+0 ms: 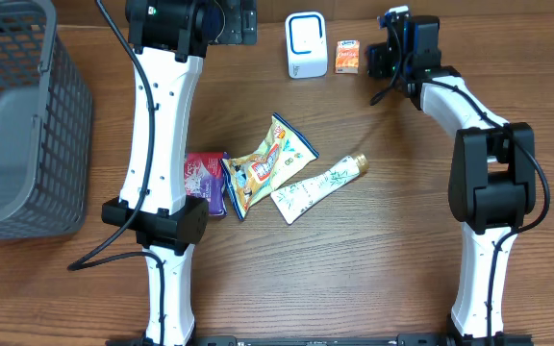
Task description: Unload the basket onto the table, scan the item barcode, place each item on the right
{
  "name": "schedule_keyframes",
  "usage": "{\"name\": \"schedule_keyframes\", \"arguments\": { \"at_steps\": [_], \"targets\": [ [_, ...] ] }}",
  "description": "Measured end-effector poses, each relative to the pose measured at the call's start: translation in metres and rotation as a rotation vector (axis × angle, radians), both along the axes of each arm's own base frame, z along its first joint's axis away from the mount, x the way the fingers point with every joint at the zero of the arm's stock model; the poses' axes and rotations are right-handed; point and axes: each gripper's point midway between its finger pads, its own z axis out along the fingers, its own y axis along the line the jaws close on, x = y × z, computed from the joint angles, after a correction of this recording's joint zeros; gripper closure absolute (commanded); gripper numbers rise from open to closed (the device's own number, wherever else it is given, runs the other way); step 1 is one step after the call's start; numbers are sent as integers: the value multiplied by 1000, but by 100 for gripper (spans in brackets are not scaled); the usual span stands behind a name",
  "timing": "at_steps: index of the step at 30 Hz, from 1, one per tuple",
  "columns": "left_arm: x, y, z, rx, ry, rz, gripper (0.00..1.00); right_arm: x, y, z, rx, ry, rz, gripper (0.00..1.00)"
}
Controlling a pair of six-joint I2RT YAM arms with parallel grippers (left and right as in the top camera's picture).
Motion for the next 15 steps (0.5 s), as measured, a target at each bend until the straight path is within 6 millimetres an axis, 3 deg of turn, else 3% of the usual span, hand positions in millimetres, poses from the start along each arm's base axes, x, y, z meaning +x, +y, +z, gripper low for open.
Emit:
{"name": "schedule_keyframes", "arguments": {
  "at_steps": [8,12,15],
  "targets": [
    [1,1,1,6,-5,5,0,13,20,28,90,-112,23,96],
    [1,3,1,13,-8,12,0,16,45,39,112,-170,68,96],
    [2,6,2,25,-13,23,0,17,66,30,120,-186,102,96]
  ]
}}
